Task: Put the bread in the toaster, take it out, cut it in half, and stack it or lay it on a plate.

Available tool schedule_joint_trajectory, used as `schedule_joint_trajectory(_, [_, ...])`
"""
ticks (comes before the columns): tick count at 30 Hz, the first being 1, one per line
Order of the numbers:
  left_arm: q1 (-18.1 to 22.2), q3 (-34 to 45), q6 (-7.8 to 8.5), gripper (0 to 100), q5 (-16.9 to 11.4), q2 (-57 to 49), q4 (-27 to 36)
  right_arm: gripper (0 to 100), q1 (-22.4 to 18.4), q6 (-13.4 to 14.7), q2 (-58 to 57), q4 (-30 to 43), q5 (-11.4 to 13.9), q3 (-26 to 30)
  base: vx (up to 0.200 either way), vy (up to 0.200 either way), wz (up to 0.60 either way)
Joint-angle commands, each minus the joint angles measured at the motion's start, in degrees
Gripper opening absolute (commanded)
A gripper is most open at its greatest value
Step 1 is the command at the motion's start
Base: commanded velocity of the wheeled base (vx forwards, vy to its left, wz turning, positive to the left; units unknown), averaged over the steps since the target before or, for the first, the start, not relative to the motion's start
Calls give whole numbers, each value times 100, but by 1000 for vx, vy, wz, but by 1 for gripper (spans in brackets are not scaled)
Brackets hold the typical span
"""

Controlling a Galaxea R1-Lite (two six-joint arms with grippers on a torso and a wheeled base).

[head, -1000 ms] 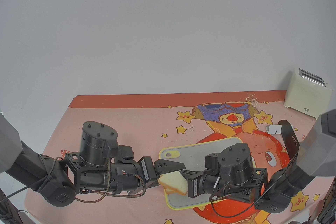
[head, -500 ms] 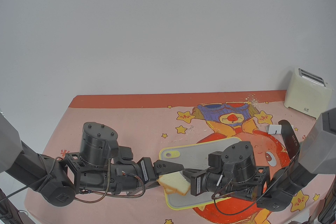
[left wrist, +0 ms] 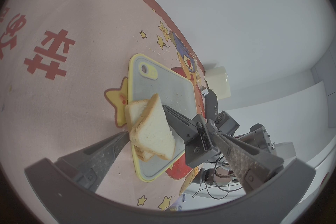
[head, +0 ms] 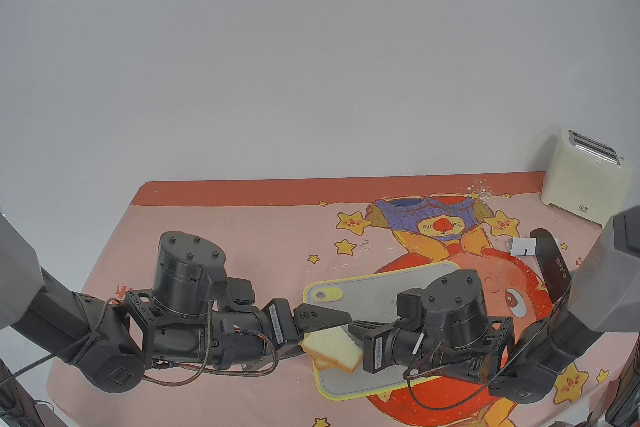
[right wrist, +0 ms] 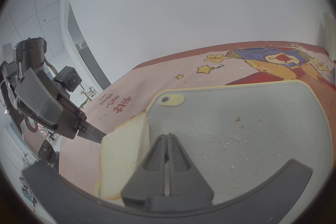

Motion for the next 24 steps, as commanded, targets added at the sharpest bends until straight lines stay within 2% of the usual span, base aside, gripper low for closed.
schedule_joint_trajectory(1, [-2,-3,-11,100,-1,-17,-10,0,8,1,22,4,10,0,0,0,0])
schedule_joint_trajectory(24, [-11,-38,-11,100,8,212,-10,0,43,1,4,4,10,-18,0,0,0])
